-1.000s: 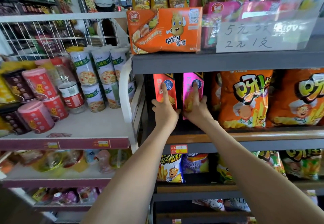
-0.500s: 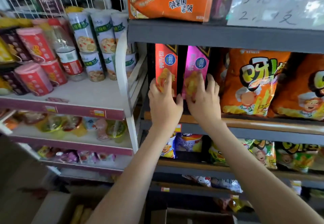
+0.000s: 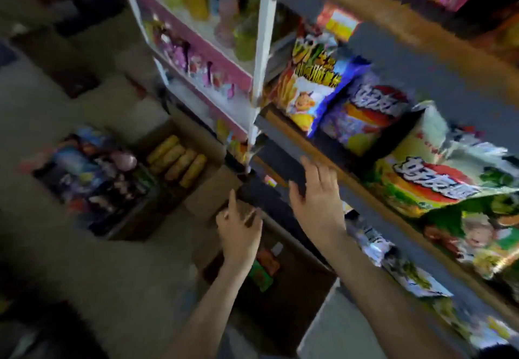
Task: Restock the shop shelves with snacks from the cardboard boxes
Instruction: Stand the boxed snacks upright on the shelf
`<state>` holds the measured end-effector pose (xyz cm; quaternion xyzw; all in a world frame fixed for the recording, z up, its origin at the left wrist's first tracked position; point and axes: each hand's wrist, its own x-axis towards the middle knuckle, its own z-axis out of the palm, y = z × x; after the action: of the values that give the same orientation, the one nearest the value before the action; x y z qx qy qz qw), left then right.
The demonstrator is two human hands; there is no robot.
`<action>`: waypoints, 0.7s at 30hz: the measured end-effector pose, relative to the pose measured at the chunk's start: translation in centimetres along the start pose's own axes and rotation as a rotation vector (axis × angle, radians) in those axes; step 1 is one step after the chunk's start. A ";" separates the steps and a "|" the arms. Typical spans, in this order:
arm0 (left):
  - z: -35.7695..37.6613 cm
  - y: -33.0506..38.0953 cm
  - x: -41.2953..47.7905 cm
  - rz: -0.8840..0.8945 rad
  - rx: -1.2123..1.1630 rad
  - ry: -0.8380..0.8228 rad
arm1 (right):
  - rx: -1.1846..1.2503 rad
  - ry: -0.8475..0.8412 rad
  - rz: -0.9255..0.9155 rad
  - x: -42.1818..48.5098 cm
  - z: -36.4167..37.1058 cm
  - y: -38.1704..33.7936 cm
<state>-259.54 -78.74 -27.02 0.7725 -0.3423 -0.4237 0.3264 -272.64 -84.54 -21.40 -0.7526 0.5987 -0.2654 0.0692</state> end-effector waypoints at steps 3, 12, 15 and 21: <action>1.9 -8.2 -1.5 -0.315 0.057 -0.044 | 0.049 -0.305 0.116 -5.7 5.2 4.1; 14.9 -30.5 3.6 -0.708 -0.033 -0.082 | 0.031 -0.820 0.447 -19.6 25.6 17.4; 20.8 -39.2 7.2 -0.792 -0.076 -0.109 | -0.013 -0.920 0.528 -23.7 34.0 22.2; 30.0 -53.3 14.8 -0.873 -0.313 -0.059 | 0.069 -0.986 0.688 -28.8 49.2 30.6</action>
<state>-266.38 -67.67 -88.54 0.7733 0.0737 -0.5898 0.2205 -279.42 -76.45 -85.23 -0.5474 0.6960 0.1332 0.4451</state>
